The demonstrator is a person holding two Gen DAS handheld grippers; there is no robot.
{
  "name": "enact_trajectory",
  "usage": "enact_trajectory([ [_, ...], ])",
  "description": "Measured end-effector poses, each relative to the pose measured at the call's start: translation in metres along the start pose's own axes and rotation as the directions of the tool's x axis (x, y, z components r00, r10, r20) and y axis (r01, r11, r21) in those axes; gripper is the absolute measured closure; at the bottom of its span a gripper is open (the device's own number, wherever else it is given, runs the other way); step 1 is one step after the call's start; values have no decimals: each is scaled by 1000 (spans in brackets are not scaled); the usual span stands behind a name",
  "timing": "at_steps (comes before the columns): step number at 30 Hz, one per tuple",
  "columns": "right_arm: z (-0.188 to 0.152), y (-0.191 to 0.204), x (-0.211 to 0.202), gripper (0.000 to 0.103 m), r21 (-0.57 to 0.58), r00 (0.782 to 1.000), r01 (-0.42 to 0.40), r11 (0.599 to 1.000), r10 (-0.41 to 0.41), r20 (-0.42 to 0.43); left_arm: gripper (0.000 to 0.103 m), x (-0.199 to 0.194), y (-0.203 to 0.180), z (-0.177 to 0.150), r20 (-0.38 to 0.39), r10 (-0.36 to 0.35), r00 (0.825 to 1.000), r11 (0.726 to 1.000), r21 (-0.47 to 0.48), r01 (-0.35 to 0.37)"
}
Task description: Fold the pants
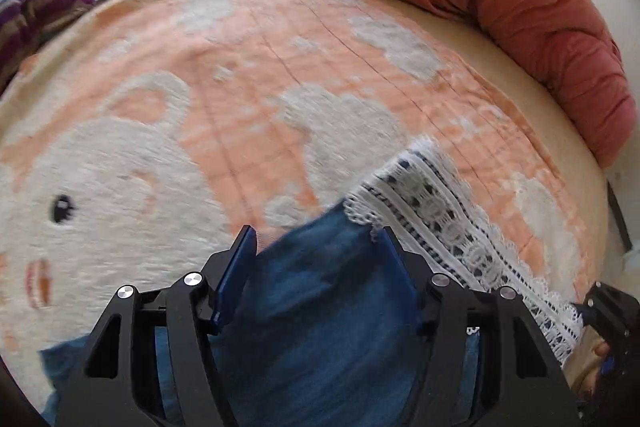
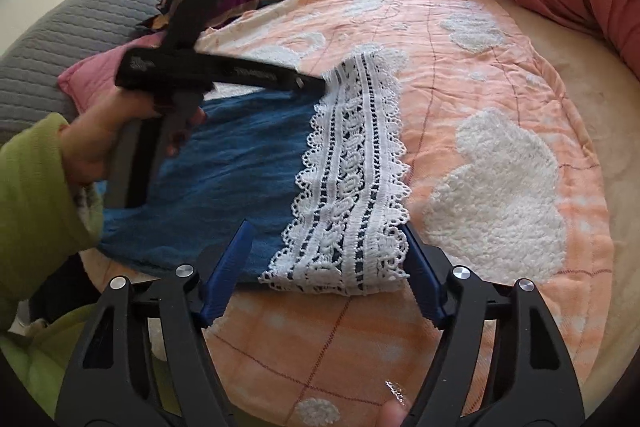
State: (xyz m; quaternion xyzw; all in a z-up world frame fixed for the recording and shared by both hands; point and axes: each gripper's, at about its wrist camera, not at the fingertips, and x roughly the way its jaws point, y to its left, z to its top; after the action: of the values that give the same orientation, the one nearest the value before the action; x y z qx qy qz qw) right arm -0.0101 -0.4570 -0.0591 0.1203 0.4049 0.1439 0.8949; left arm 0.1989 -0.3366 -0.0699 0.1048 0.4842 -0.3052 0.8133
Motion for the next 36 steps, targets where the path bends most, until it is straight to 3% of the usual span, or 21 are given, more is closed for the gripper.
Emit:
enact_trajectory([
  [2, 1, 2, 2, 36, -13, 1000, -4, 1000, 4, 2, 42, 6, -3, -3, 4, -4, 1000, 999, 43, 4],
  [7, 3, 0, 15, 38, 13, 1000, -1, 1000, 1, -13, 32, 12, 8, 1, -5, -47, 999, 998, 29, 47],
  [9, 6, 1, 18, 46, 15, 1000, -10, 1000, 10, -7, 31, 16, 7, 2, -1, -46, 999, 998, 37, 46],
  [10, 6, 2, 18, 55, 19, 1000, -14, 1000, 15, -10, 32, 16, 6, 2, 0, -47, 999, 998, 35, 47],
  [13, 7, 6, 20, 60, -7, 1000, -18, 1000, 18, -11, 45, 14, 8, -1, 6, -91, 996, 996, 11, 91],
  [15, 8, 8, 22, 66, -12, 1000, -25, 1000, 25, -15, 65, 12, 4, -2, 5, -120, 993, 993, 16, 120],
  [17, 10, 8, 23, 73, -14, 1000, -30, 999, 29, -11, 74, 12, -2, -2, -3, -121, 993, 993, 17, 121],
  [22, 14, 11, 17, 81, -17, 999, -47, 999, 47, 6, 80, 9, -1, -3, 9, -124, 992, 992, -16, 124],
  [26, 20, 21, 10, 82, -36, 998, -54, 998, 54, 23, 89, -2, 8, -8, 52, -169, 984, 983, -57, 172],
  [32, 33, 53, -3, 83, -118, 995, -72, 990, 79, 56, 91, -40, 27, -16, 176, -251, 952, 955, -113, 273],
  [36, 46, 87, -5, 83, -202, 991, -100, 974, 116, 67, 91, -69, 50, -27, 244, -251, 937, 941, -166, 295],
])
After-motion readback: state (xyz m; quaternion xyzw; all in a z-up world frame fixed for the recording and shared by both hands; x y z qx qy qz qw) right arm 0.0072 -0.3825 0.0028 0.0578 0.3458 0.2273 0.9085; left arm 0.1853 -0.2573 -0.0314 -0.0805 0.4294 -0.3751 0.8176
